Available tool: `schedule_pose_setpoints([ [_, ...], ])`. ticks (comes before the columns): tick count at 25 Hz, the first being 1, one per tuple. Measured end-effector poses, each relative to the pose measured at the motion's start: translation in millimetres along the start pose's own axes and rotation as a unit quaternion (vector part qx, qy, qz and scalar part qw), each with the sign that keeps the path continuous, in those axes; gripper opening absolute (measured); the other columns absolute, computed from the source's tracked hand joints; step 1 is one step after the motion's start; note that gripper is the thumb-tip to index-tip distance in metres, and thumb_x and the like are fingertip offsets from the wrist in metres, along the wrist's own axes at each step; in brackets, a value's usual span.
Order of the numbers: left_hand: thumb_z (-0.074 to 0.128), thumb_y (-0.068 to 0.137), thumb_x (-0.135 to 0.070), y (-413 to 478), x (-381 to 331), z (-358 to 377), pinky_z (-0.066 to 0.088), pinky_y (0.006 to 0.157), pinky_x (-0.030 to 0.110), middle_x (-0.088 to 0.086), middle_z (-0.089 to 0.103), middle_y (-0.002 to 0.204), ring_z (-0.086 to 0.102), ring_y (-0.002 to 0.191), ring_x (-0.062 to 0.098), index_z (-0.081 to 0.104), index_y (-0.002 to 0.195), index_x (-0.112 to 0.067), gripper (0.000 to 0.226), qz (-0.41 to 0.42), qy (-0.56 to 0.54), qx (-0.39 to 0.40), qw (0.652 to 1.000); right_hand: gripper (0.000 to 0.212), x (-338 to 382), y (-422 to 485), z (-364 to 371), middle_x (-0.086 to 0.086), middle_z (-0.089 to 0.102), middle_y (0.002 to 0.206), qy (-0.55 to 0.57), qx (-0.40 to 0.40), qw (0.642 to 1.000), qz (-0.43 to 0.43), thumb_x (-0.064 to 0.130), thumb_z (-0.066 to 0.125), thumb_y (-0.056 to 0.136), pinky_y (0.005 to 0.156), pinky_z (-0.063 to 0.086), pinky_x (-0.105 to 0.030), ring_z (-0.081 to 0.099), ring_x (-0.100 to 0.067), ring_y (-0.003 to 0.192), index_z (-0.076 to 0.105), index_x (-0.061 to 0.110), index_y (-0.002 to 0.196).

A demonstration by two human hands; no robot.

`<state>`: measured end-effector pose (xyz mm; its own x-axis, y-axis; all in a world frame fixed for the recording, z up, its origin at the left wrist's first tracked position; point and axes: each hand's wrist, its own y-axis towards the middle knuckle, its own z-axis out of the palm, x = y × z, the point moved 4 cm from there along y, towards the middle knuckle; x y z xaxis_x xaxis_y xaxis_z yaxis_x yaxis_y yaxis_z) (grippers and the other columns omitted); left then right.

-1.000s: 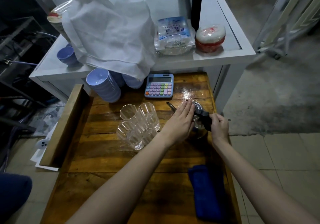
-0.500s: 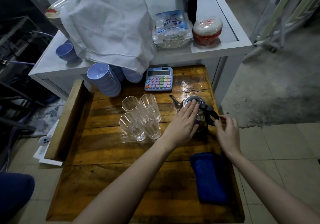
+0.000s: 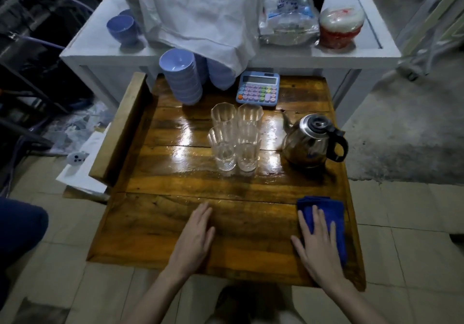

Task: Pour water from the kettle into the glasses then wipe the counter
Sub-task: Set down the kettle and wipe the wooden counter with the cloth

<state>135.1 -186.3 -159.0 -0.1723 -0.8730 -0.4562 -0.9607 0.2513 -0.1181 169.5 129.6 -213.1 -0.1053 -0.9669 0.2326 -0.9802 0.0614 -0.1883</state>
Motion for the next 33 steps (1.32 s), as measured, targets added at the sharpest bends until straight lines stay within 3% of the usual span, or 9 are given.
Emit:
schedule_pose_setpoints([
  [2,0.014,0.095,-0.055,-19.3,33.8,-4.5,0.006,0.12,0.027,-0.006,0.015,0.155,0.012,0.145,0.01,0.026,0.149,-0.014,0.069,-0.034,0.022,-0.008,0.999,0.075,-0.8,-2.5,3.1,-0.006,-0.003,0.165,0.012,0.001,1.0,0.004,0.064,0.02,0.093,0.12,-0.011,-0.044,-0.004,-0.023,0.151,0.004,0.025,0.156],
  [5,0.021,0.097,-0.049,-33.0,82.8,-13.4,0.003,0.121,0.027,0.003,0.016,0.159,0.006,0.147,0.011,0.02,0.151,-0.013,0.065,-0.061,0.065,-0.014,0.996,0.076,-12.4,5.1,-8.6,-0.001,0.0,0.164,0.104,-0.022,0.994,0.036,0.061,0.015,0.094,0.122,-0.004,-0.042,-0.004,-0.016,0.151,0.008,0.016,0.155],
  [9,0.02,0.097,-0.051,-27.7,135.4,-25.6,0.006,0.121,0.036,0.008,0.009,0.161,0.001,0.148,0.016,0.011,0.152,-0.009,0.07,-0.082,0.102,-0.032,0.991,0.07,-27.3,20.4,-15.7,-0.017,0.012,0.163,0.002,-0.03,0.999,0.045,0.045,0.018,0.098,0.121,0.011,-0.051,0.009,-0.03,0.15,0.017,0.002,0.153],
  [13,0.014,0.095,-0.057,-17.2,165.8,-26.9,0.005,0.122,0.04,0.011,0.005,0.162,0.0,0.149,0.02,0.008,0.152,-0.006,0.076,-0.083,0.131,-0.027,0.988,0.069,-9.9,21.6,-3.2,-0.017,0.007,0.163,-0.017,-0.021,0.998,0.059,0.047,0.013,0.098,0.122,0.005,-0.049,0.005,-0.033,0.15,0.011,0.008,0.155],
  [22,0.023,0.095,-0.058,-16.9,175.7,-26.4,0.005,0.122,0.036,0.0,0.011,0.162,0.005,0.149,0.012,0.015,0.153,-0.016,0.072,-0.067,0.097,-0.067,0.991,0.063,118.6,50.5,29.2,-0.01,0.0,0.163,-0.025,-0.055,0.998,-0.028,0.046,0.011,0.101,0.122,0.002,-0.045,-0.001,-0.028,0.151,0.008,0.016,0.156],
  [28,0.023,0.094,-0.058,-17.0,176.1,-24.0,0.007,0.122,0.038,0.0,0.012,0.161,0.006,0.149,0.011,0.017,0.153,-0.016,0.072,-0.067,0.092,-0.08,0.99,0.063,86.5,71.3,19.9,-0.011,0.007,0.164,-0.006,-0.107,0.992,0.065,0.047,0.011,0.099,0.122,0.006,-0.049,0.004,-0.028,0.151,0.011,0.018,0.155],
  [33,0.026,0.096,-0.055,-16.9,176.7,-24.5,0.009,0.122,0.039,0.001,0.013,0.161,0.007,0.149,0.012,0.018,0.153,-0.015,0.07,-0.066,0.098,-0.082,0.99,0.064,99.1,80.2,22.2,-0.015,0.01,0.163,-0.019,-0.125,0.988,0.086,0.044,0.014,0.1,0.121,0.008,-0.052,0.01,-0.033,0.15,0.015,0.012,0.155],
])
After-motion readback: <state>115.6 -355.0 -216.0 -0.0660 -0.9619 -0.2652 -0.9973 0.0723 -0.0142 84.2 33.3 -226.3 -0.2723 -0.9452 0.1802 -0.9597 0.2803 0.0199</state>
